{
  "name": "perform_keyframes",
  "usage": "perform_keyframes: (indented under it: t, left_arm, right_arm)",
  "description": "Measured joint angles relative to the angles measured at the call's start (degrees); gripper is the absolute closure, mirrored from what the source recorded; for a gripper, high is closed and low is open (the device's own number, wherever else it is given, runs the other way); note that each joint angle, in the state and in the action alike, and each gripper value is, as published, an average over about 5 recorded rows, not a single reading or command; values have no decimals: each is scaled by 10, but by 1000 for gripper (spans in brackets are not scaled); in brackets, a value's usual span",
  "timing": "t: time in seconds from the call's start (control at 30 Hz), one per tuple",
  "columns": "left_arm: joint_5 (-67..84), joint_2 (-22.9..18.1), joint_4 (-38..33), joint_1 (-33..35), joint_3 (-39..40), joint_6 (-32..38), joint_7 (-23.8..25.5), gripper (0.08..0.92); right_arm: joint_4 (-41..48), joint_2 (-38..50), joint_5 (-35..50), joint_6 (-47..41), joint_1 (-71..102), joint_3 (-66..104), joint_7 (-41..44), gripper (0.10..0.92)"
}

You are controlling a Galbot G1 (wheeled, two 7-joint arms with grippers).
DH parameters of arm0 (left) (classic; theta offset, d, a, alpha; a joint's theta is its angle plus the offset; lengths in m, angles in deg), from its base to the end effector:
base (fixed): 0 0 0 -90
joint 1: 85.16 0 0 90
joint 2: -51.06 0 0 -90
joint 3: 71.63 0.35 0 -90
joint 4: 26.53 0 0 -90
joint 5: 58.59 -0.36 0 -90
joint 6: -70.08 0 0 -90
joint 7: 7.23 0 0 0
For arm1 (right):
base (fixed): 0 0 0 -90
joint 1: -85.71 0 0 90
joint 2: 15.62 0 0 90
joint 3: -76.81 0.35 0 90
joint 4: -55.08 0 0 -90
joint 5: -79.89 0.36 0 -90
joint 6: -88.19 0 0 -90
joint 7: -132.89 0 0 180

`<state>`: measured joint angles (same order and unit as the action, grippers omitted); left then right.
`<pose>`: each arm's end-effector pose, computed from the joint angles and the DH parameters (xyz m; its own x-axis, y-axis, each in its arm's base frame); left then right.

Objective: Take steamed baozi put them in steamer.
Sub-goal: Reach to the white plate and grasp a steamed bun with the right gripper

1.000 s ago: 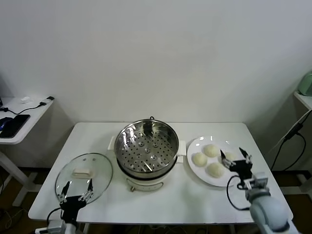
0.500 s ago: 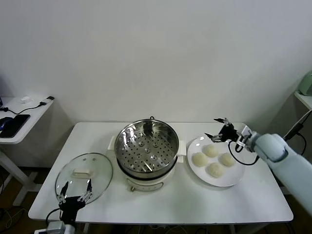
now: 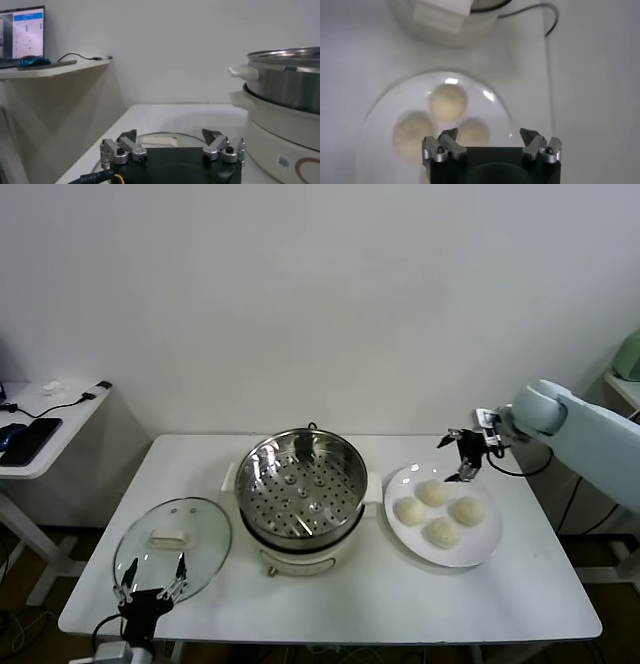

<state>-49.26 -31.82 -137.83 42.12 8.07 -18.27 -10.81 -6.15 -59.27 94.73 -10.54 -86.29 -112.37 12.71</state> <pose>0.1353 0.0867 -0.3671 -0.9584 -0.1814 0.2206 -0.1716 0.9831 0.0632 0.5739 -0.1636 -0.1315 -0.2069 -0.1716 0.9632 -0.9770 -0.0167 -0.2128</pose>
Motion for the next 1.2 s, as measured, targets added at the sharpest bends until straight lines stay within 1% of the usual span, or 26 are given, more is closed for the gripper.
perform_keyframes:
  t: [0.27, 0.63, 0.83, 1.13, 1.2]
  left_arm:
    - [0, -5, 1, 3, 0, 4, 0, 177]
    - [-3, -8, 5, 4, 2, 6, 1, 177]
    - [-6, -9, 9, 2, 3, 6, 0, 177]
    - [-9, -9, 16, 0, 5, 4, -7, 177]
    - [-9, -9, 16, -1, 6, 4, -8, 177]
  right_arm:
    - [67, -62, 9, -25, 3, -41, 11, 203]
    - [168, -129, -21, -26, 59, -11, 18, 203]
    - [212, -152, -39, -23, 87, 20, 16, 203]
    - [256, -174, -58, -18, 117, 55, 7, 203]
    - [263, -177, -60, -17, 122, 62, 5, 217]
